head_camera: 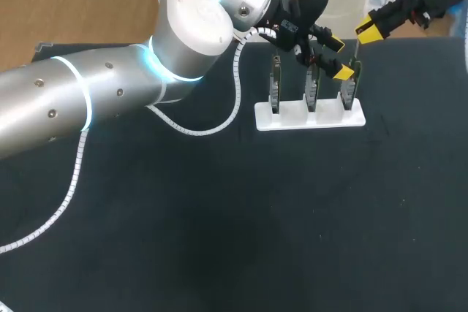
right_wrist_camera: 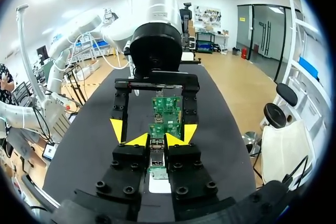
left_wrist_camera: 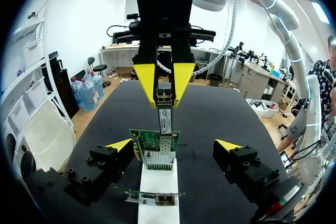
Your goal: Pick up the optical module with the left hand, and insert it into the network port with the right hand.
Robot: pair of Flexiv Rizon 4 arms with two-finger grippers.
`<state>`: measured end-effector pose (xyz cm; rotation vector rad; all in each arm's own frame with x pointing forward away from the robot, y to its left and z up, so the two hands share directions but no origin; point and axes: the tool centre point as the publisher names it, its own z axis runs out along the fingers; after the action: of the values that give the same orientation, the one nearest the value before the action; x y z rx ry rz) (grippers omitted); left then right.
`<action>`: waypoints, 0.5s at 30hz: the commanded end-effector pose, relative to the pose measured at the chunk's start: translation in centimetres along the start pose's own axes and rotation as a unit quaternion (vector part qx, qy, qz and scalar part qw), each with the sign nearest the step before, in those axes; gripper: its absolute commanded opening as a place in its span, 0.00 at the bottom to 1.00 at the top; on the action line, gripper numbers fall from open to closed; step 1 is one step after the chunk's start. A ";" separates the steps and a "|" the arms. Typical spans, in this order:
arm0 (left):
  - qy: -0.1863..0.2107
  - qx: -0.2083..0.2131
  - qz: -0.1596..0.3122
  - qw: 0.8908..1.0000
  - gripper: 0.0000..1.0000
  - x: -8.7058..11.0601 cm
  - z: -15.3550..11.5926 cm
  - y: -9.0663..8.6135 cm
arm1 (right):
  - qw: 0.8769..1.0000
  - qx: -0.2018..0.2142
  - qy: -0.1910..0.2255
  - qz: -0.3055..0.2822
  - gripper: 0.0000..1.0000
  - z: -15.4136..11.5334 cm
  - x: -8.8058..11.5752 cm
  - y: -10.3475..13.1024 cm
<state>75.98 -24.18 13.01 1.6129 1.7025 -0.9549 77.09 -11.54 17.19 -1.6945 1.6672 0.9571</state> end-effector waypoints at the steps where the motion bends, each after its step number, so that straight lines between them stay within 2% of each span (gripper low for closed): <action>1: 0.004 0.001 -0.002 1.000 1.00 -0.2 0.0 0.2 | 1.000 0.003 -0.002 -0.003 0.00 -0.1 -0.1 0.1; 15: 0.004 0.001 -0.002 1.000 1.00 -0.2 0.0 0.2 | 1.000 0.006 -0.001 0.005 0.00 0.1 0.1 0.0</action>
<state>75.98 -24.18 13.01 1.6129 1.7025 -0.9549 77.26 -11.55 17.23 -1.6825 1.6763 0.9556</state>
